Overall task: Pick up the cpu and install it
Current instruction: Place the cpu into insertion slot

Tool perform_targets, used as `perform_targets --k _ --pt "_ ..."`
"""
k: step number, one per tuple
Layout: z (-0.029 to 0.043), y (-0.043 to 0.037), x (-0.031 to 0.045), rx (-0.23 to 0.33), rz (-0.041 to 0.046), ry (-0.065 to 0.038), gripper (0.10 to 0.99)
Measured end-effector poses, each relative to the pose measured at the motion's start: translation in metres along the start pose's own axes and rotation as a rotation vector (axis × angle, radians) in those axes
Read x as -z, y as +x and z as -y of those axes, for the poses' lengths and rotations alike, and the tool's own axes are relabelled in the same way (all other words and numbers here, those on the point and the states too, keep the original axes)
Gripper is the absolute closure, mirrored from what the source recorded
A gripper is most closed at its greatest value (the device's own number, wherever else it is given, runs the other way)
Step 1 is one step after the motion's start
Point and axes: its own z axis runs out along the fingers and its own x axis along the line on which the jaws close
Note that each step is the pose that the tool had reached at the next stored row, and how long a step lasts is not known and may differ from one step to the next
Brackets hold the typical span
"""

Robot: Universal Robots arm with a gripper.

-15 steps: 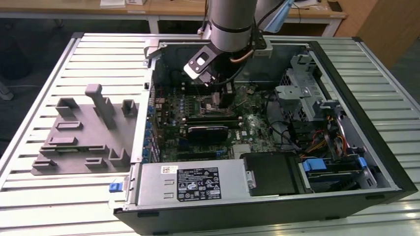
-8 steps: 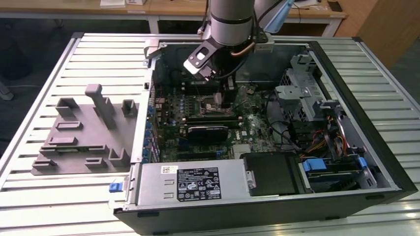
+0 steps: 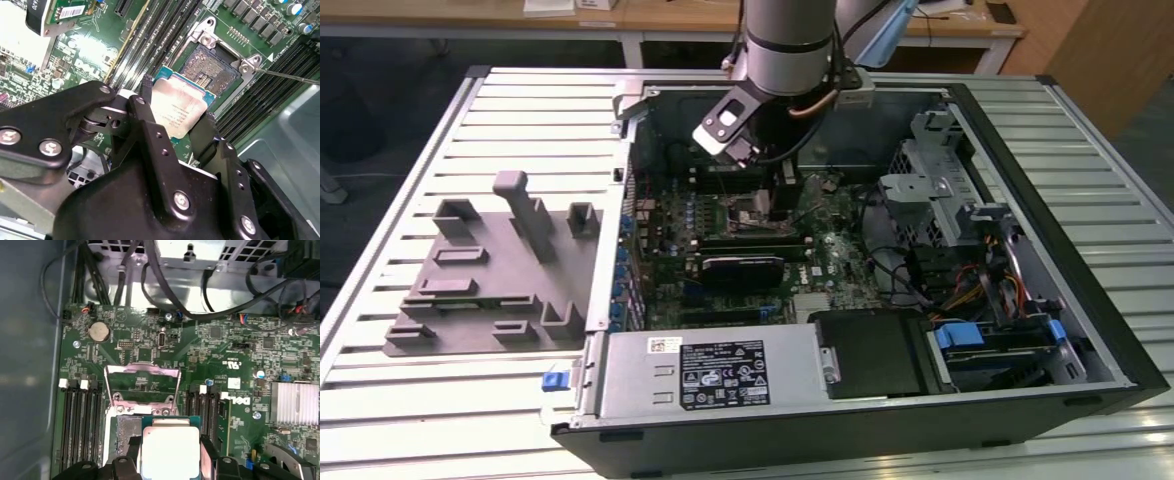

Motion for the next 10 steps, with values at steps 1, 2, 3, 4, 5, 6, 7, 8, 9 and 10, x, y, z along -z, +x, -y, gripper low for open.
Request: perform_targets --k 1,2,3,4,5,6,7,8,9,10 --pt "0.0000 0.0000 0.0000 0.000 0.0000 0.000 0.545" --pt "0.0000 0.0000 0.0000 0.000 -0.0001 0.000 0.545" --pt "0.0002 0.0000 0.0000 0.000 -0.0002 0.000 0.545" --pt "0.0012 0.0000 0.0000 0.000 -0.0009 0.000 0.545" --pt "0.0024 0.0000 0.0000 0.000 -0.0019 0.000 0.545" --pt "0.0037 0.0002 0.0000 -0.001 -0.0031 0.000 0.545" --pt "0.0048 0.0003 -0.0001 -0.001 -0.0038 0.000 0.545" --pt "0.0059 0.0004 -0.0003 -0.002 -0.0045 0.001 0.545" --pt "0.0071 0.0004 -0.0003 -0.002 -0.0054 0.001 0.545" --pt "0.0079 0.0005 -0.0002 -0.003 -0.0080 0.003 0.545"
